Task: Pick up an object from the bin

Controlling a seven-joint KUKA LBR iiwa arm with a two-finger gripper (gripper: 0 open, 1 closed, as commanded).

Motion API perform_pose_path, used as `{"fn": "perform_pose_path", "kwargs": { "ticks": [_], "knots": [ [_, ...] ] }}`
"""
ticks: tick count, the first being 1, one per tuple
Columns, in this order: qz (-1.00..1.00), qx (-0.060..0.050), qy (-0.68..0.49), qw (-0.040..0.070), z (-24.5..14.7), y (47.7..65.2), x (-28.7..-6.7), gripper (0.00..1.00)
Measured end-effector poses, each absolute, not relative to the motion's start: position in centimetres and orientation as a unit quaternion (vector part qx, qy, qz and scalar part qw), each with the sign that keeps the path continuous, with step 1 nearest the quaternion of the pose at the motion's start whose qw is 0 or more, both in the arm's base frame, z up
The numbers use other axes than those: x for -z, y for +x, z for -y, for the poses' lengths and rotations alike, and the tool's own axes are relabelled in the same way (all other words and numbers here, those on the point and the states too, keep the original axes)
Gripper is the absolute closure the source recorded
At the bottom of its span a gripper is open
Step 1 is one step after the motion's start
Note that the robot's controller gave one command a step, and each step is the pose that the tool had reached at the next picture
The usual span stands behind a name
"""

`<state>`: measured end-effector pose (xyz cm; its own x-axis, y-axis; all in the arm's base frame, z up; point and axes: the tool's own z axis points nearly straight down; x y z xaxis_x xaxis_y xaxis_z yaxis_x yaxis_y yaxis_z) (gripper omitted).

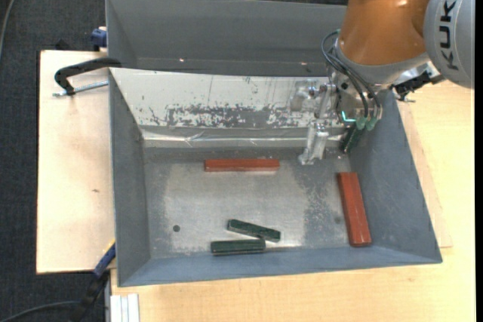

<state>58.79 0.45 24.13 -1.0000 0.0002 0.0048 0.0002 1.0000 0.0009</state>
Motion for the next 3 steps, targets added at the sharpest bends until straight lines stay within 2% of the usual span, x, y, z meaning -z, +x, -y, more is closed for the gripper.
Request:
{"fn": "perform_pose_path", "kwargs": {
  "ticks": [1, 2, 3],
  "knots": [
    [0.999, 0.001, 0.049, 0.003, -9.7, 58.0, -6.6, 0.0],
    [0.992, 0.001, 0.13, -0.004, -9.6, 60.0, -10.2, 0.0],
    [0.997, 0.001, 0.078, -0.003, -7.5, 60.0, -11.1, 0.0]
  ]
}}
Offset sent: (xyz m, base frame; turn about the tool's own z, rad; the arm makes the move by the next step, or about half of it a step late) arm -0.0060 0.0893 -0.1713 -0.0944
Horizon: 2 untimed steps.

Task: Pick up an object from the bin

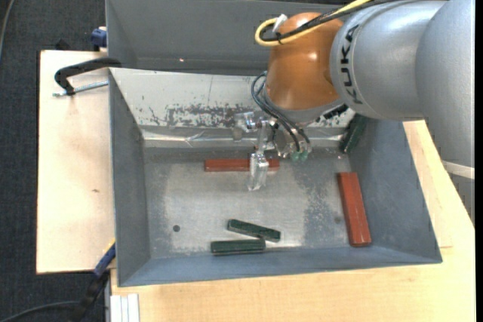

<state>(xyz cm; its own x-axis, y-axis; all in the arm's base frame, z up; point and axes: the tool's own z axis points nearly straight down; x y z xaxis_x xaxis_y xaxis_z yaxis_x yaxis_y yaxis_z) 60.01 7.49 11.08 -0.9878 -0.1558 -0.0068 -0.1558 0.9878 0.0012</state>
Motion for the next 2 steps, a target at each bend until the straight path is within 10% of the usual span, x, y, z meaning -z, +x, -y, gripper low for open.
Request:
{"fn": "perform_pose_path", "kwargs": {
  "ticks": [2],
  "knots": [
    [-1.0, -0.001, 0.007, 0.002, -6.61, 60.39, -7.21, 0.0]
  ]
}}
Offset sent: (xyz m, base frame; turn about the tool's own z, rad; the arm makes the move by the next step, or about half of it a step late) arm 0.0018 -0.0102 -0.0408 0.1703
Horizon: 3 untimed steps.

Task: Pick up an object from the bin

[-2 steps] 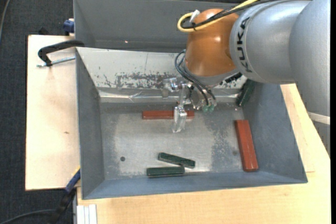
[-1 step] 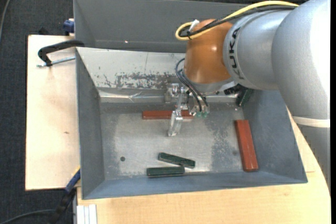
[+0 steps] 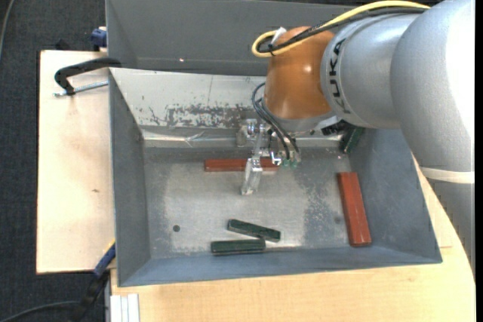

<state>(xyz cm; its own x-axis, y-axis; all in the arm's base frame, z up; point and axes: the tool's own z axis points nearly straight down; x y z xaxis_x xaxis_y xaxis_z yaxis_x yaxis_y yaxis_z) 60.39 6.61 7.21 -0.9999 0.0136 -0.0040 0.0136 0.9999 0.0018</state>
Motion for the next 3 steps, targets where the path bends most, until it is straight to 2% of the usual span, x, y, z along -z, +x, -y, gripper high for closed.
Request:
{"fn": "perform_pose_path", "kwargs": {
  "ticks": [1, 2, 3],
  "knots": [
    [-1.0, -0.001, 0.007, 0.002, -6.6, 60.4, -7.2, 1.0],
    [-1.0, -0.001, 0.007, 0.006, -6.7, 60.7, -13.8, 1.0],
    [-1.0, -0.001, 0.006, 0.005, -6.8, 60.9, -17.3, 1.0]
  ]
}}
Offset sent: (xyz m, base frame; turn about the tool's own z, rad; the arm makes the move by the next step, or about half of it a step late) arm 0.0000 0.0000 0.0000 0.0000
